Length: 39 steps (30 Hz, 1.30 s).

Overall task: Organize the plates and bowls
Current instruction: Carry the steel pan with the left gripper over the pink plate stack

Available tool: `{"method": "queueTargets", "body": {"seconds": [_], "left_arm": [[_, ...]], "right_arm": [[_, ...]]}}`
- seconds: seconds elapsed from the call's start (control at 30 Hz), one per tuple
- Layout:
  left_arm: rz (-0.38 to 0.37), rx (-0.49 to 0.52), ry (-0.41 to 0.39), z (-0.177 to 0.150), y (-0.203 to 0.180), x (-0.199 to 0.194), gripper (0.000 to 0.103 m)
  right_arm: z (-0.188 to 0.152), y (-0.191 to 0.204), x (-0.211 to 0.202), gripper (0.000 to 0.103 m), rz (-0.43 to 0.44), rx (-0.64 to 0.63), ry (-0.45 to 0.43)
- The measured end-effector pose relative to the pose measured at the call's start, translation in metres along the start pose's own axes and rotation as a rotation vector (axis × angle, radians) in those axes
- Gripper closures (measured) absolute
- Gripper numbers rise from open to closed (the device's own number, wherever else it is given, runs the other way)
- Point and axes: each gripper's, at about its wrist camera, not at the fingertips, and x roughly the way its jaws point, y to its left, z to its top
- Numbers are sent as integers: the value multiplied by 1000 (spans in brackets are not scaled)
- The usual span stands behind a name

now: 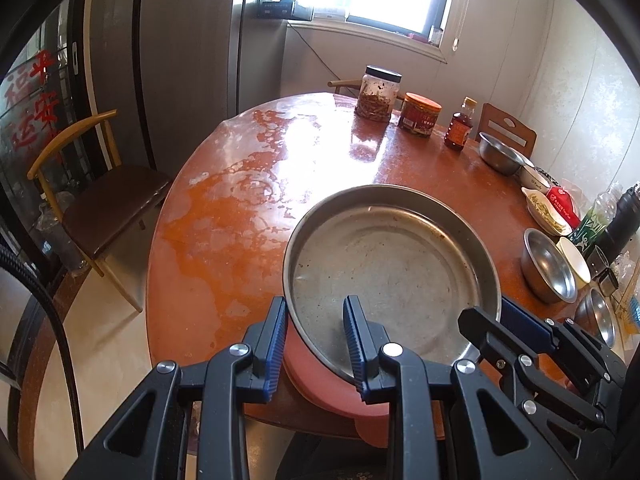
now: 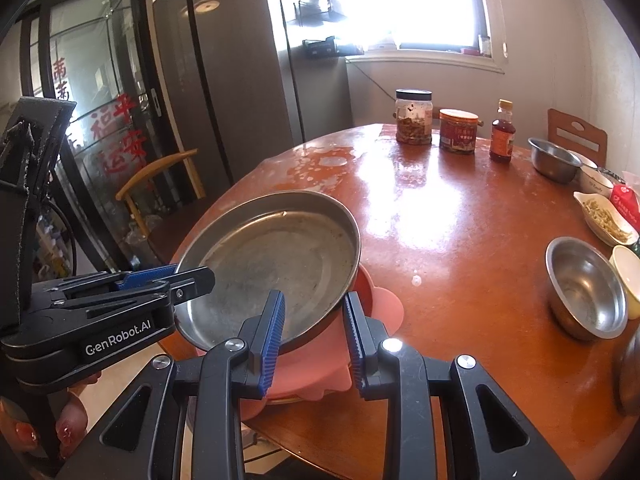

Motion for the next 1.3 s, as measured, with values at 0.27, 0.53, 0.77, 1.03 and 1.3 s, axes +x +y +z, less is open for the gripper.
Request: {"method": "queueTargets", "body": {"seconds": [0.27,0.53,0.77,1.03,1.3], "left_arm": [[-1,-7,25,-5,3,13,74],[9,2,31,-7,1,19,74],[9,0,38,-9,2,21,74],[15,0,43,-11,2,22,74],[22,2,39,-13,2,21,74]], "right_arm": [[-4,0,14,72,-4,-6,27],[-6,1,22,72,-16,-16,40],[-9,3,28,71,-28,-21,60],[-10,5,34,71,-32,-36,81],[-12,7,33,70,-27,-53,87]]}}
